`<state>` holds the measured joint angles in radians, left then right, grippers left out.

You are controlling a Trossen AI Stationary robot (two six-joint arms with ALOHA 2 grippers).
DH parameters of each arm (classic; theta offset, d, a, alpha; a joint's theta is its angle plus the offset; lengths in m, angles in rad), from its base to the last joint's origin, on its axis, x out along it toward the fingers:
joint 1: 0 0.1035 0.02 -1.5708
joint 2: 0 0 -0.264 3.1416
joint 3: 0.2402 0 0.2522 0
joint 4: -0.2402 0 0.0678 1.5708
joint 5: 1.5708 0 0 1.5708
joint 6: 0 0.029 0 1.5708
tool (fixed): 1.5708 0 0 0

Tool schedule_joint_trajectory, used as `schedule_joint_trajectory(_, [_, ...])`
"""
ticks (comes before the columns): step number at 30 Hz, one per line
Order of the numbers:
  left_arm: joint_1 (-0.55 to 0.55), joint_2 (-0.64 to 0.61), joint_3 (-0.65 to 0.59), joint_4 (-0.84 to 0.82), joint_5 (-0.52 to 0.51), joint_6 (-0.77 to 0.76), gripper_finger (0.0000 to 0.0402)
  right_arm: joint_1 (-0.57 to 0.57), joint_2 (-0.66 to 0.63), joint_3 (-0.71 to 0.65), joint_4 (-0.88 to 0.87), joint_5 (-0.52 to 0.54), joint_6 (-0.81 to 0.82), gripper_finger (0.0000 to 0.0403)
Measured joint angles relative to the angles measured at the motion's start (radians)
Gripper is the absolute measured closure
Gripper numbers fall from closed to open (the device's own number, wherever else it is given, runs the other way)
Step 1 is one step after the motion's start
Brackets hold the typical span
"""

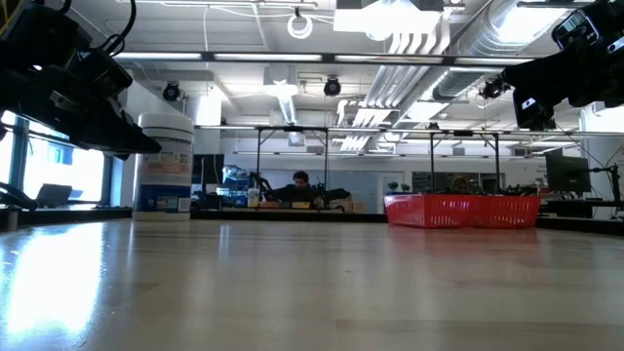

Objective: Pick & Place First Aid Supplies
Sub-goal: Return to Home Position

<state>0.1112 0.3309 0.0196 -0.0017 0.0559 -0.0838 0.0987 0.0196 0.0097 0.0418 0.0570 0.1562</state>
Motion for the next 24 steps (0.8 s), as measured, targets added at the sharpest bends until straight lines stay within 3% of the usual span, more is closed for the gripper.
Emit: schedule_joint_trajectory(24, [0.0, 0.0, 0.0, 0.0, 0.0, 0.0, 0.0401, 0.0, 0.0, 0.0, 0.0, 0.0, 0.0, 0.0395])
